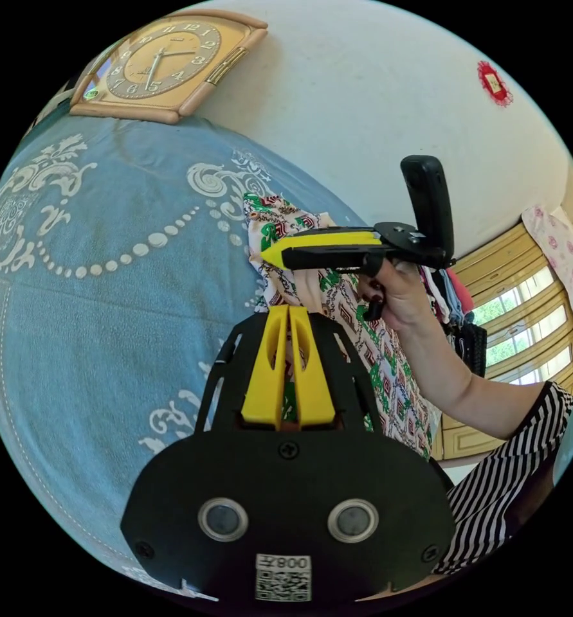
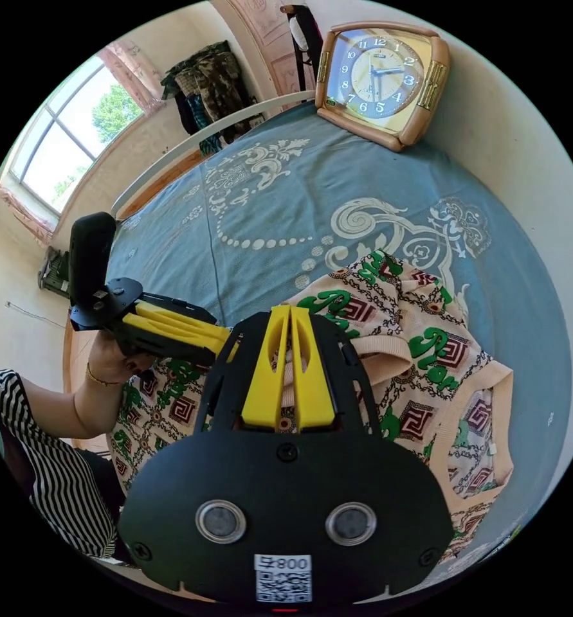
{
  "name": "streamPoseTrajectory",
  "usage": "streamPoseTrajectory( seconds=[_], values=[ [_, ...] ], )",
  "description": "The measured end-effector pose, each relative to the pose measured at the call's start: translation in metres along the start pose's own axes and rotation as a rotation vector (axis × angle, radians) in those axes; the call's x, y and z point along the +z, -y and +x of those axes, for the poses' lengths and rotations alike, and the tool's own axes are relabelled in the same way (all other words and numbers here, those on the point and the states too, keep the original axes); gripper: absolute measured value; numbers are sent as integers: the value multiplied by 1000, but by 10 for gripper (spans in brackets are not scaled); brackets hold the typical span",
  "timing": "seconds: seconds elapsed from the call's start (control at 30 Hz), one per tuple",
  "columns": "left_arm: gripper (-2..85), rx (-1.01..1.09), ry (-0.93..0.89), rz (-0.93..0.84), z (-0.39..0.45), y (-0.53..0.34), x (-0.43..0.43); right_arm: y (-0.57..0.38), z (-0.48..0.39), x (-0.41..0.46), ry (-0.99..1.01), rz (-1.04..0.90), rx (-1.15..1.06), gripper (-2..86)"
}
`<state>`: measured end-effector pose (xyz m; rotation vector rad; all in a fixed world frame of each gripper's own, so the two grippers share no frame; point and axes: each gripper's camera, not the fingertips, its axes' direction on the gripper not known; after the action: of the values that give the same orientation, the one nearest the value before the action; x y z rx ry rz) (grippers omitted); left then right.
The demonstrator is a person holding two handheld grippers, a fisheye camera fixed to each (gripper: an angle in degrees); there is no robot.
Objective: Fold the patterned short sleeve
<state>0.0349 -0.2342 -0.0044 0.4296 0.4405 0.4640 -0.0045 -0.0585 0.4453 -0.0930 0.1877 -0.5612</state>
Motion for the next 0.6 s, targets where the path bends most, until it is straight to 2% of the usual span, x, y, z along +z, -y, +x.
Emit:
streamPoseTrajectory(
  seconds=[0.13, 0.2, 0.27, 0.37, 0.5, 0.6],
  values=[
    [2, -6, -11, 0, -1, 0, 0, -4, 23, -27, -33, 62, 86, 1],
    [2, -5, -12, -5, -1, 0, 1, -2, 39, -26, 8, 16, 125, 1],
    [2, -2, -15, -7, 0, 0, 2, -5, 45, -40, 70, 22, 150, 1],
    [2, 0, -32, 8, 0, -2, 0, -25, 42, -77, 57, 81, 143, 1],
    [2, 39, -56, 50, 6, -5, -6, -84, 46, -136, -70, 100, 182, 1],
    [2, 44, 51, 11, 13, -4, -2, -133, 62, -165, -157, 42, 270, 1]
  ],
)
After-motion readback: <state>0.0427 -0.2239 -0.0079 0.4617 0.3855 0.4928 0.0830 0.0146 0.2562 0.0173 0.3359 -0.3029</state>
